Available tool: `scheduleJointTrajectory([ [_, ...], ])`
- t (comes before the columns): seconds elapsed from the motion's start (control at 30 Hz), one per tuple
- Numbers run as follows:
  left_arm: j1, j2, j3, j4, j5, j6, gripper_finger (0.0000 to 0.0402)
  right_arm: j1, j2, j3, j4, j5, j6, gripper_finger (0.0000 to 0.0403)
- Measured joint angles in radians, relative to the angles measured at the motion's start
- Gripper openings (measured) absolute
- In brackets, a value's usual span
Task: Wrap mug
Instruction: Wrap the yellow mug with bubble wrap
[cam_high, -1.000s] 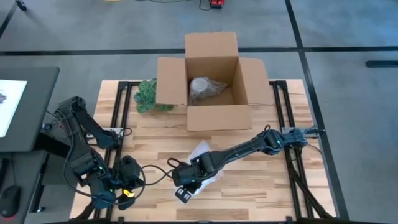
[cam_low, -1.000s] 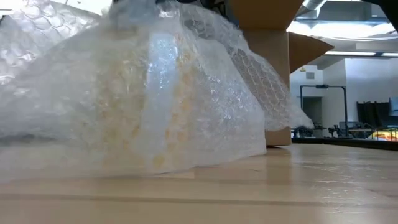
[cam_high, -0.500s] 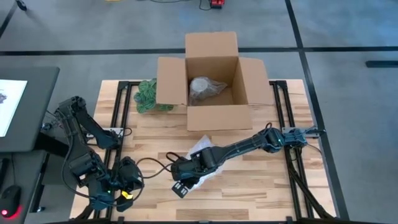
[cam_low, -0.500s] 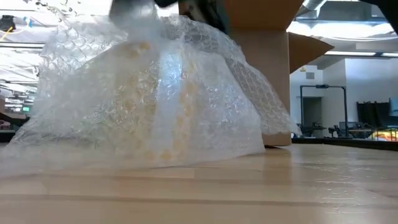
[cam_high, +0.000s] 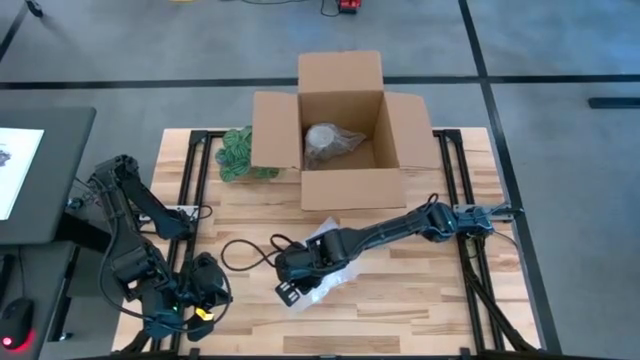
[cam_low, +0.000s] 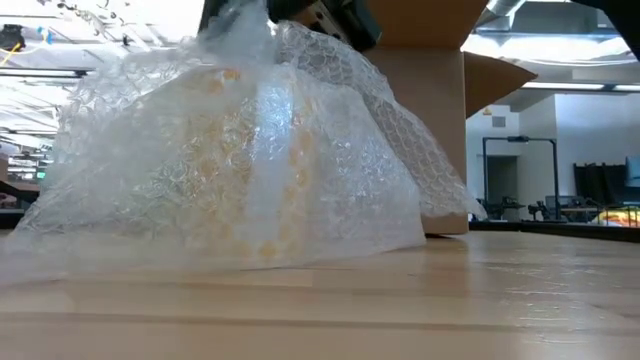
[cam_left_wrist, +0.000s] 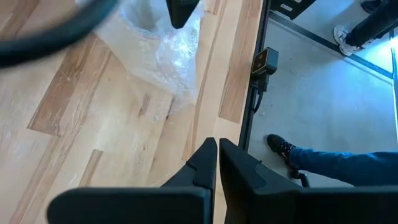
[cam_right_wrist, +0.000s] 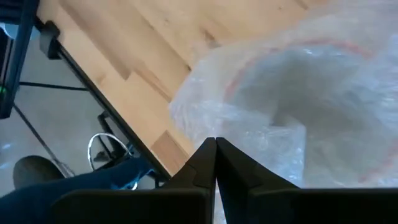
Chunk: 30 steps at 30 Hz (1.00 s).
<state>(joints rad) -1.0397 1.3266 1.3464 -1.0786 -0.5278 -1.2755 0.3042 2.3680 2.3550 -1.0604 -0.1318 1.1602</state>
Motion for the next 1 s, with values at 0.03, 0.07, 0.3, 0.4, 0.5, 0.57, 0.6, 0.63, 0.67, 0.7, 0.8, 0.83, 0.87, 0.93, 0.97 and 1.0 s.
scheduleJointTrajectory([
  [0.03, 0.000, 0.000, 0.000, 0.000, -0.001, 0.000, 0.0000, -0.002, 0.000, 0.000, -0.014, 0.000, 0.004, 0.0000],
  [0.07, 0.000, 0.000, 0.000, 0.000, -0.001, 0.000, 0.0000, -0.005, 0.000, 0.000, -0.038, 0.000, 0.008, 0.0000],
  [0.3, 0.000, 0.000, 0.000, 0.003, -0.007, 0.001, 0.0000, -0.006, 0.008, -0.035, -0.078, 0.002, -0.014, 0.0000],
  [0.4, 0.000, 0.000, 0.000, 0.013, -0.016, 0.007, 0.0000, -0.012, 0.006, -0.102, -0.032, 0.014, -0.013, 0.0000],
  [0.5, 0.000, 0.000, 0.000, 0.028, -0.029, 0.014, 0.0000, -0.020, 0.006, -0.153, 0.000, 0.022, -0.013, 0.0000],
  [0.57, 0.000, 0.000, 0.000, 0.036, -0.036, 0.023, 0.0000, -0.026, 0.006, -0.193, 0.048, 0.030, -0.013, 0.0000],
  [0.6, 0.000, 0.000, 0.000, 0.037, -0.037, 0.023, 0.0000, -0.028, 0.006, -0.209, 0.069, 0.034, -0.013, 0.0000],
  [0.63, 0.000, 0.000, 0.000, 0.039, -0.039, 0.023, 0.0000, -0.031, 0.006, -0.220, 0.080, 0.040, -0.013, 0.0000],
  [0.67, 0.000, 0.000, 0.000, 0.041, -0.040, 0.023, 0.0000, -0.033, 0.005, -0.228, 0.083, 0.044, -0.013, 0.0000],
  [0.7, 0.000, 0.000, 0.000, 0.040, -0.039, 0.023, 0.0000, -0.037, 0.005, -0.230, 0.080, 0.047, -0.014, 0.0000],
  [0.8, 0.000, 0.000, 0.000, 0.041, -0.039, 0.023, 0.0000, -0.043, 0.005, -0.223, 0.072, 0.042, -0.017, 0.0000],
  [0.83, 0.000, 0.000, 0.000, 0.042, -0.039, 0.023, 0.0000, -0.043, 0.005, -0.211, 0.063, 0.043, -0.018, 0.0000],
  [0.87, 0.000, 0.000, 0.000, 0.042, -0.039, 0.022, 0.0000, -0.043, 0.005, -0.196, 0.050, 0.043, -0.020, 0.0000],
  [0.93, 0.000, 0.000, 0.000, 0.043, -0.039, 0.018, 0.0000, -0.044, 0.005, -0.155, 0.021, 0.043, -0.021, 0.0000],
  [0.97, 0.000, 0.000, 0.000, 0.043, -0.039, 0.018, 0.0000, -0.044, 0.005, -0.126, 0.003, 0.043, -0.022, 0.0000],
  [1.0, 0.000, 0.000, 0.000, 0.045, -0.039, 0.018, 0.0000, -0.044, 0.005, -0.098, -0.015, 0.043, -0.029, 0.0000],
])
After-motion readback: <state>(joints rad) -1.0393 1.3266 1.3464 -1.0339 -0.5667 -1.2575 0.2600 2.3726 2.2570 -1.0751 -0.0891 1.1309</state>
